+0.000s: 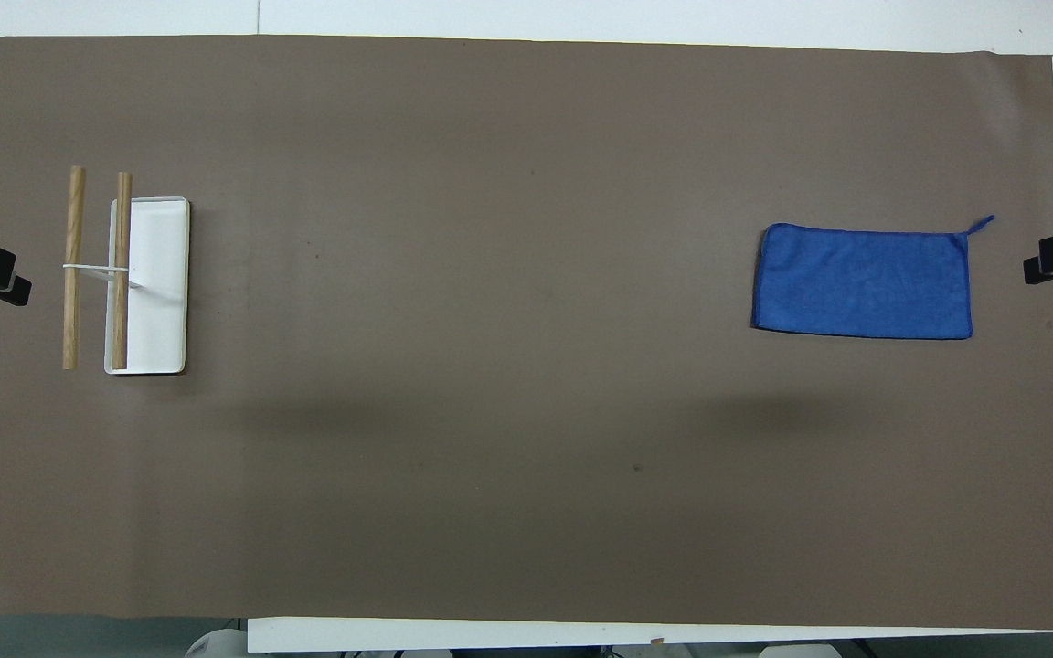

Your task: Right arm passes towel to left arm to hang

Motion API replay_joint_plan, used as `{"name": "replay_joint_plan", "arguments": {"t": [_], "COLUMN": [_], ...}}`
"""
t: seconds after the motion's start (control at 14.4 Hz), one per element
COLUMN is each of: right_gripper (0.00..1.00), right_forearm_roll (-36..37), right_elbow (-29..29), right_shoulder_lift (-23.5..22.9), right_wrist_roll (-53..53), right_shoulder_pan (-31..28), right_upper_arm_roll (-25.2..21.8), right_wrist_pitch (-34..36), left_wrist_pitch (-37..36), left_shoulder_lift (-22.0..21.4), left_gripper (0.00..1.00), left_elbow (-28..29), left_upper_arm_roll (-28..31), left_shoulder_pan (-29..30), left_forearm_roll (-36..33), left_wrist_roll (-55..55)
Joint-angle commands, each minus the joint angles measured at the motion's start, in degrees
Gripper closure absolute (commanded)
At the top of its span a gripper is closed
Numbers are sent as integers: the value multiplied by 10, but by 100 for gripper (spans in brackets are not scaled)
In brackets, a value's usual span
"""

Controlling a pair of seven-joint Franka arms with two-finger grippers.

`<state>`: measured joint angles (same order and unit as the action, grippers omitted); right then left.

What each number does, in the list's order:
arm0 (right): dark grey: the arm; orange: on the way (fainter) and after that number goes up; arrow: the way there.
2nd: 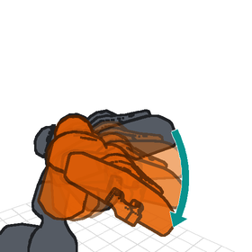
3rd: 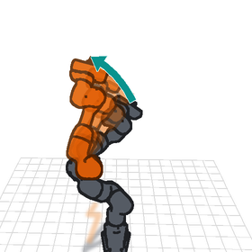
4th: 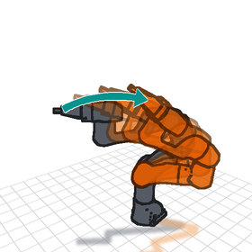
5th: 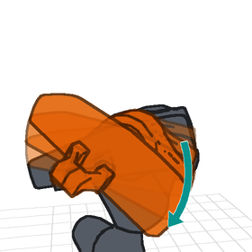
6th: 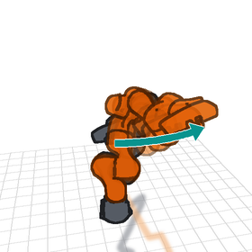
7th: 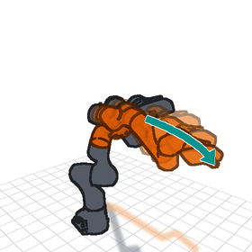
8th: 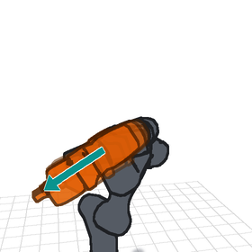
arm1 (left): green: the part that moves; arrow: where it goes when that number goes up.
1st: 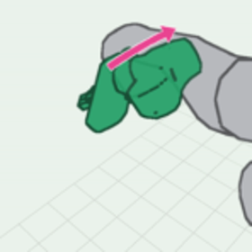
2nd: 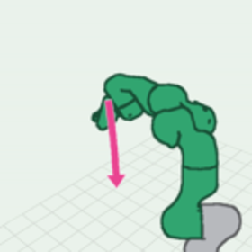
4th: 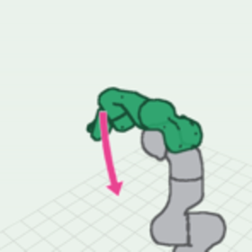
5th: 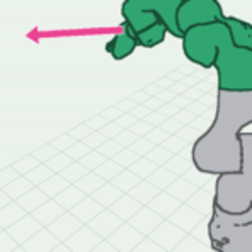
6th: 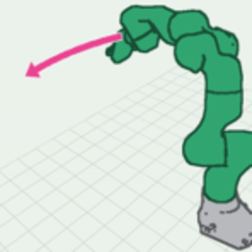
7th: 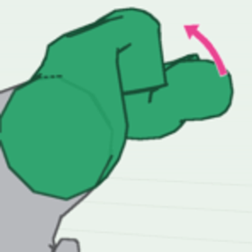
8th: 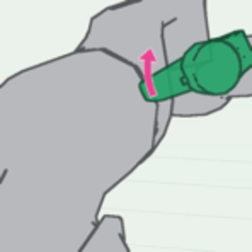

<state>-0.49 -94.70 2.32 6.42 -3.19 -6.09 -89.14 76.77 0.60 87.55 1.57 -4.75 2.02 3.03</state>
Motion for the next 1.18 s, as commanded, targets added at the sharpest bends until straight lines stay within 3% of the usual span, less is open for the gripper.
{"name": "replay_joint_plan", "arguments": {"t": [0.0, 0.28, 0.49, 0.69, 0.97, 1.11], "right_gripper": [0, 0, 0, 0, 0, 0], "right_forearm_roll": [3, 3, 3, 3, 3, 2], "right_elbow": [-7, -15, -70, -139, -257, -284], "right_shoulder_lift": [4, 5, 0, -22, -53, -76], "right_wrist_roll": [-4, -2, -1, 11, 77, 79], "right_shoulder_pan": [-4, -4, -5, -4, -11, -12], "right_upper_arm_roll": [-1, 2, -1, -1, -3, -3], "right_wrist_pitch": [2, -6, -62, -171, -387, -450], "left_wrist_pitch": [11, 11, 11, 11, 11, 11], "left_shoulder_lift": [-13, -13, -13, -13, -13, -13], "left_gripper": [0, 0, 0, 0, 0, 0], "left_elbow": [18, 18, 18, 18, 18, 18], "left_upper_arm_roll": [1, 1, 1, 1, 1, 1], "left_shoulder_pan": [3, 2, 3, 3, 3, 3], "left_forearm_roll": [4, 4, 4, 5, 4, 4], "left_wrist_roll": [-3, -3, -3, -3, -3, -3]}}
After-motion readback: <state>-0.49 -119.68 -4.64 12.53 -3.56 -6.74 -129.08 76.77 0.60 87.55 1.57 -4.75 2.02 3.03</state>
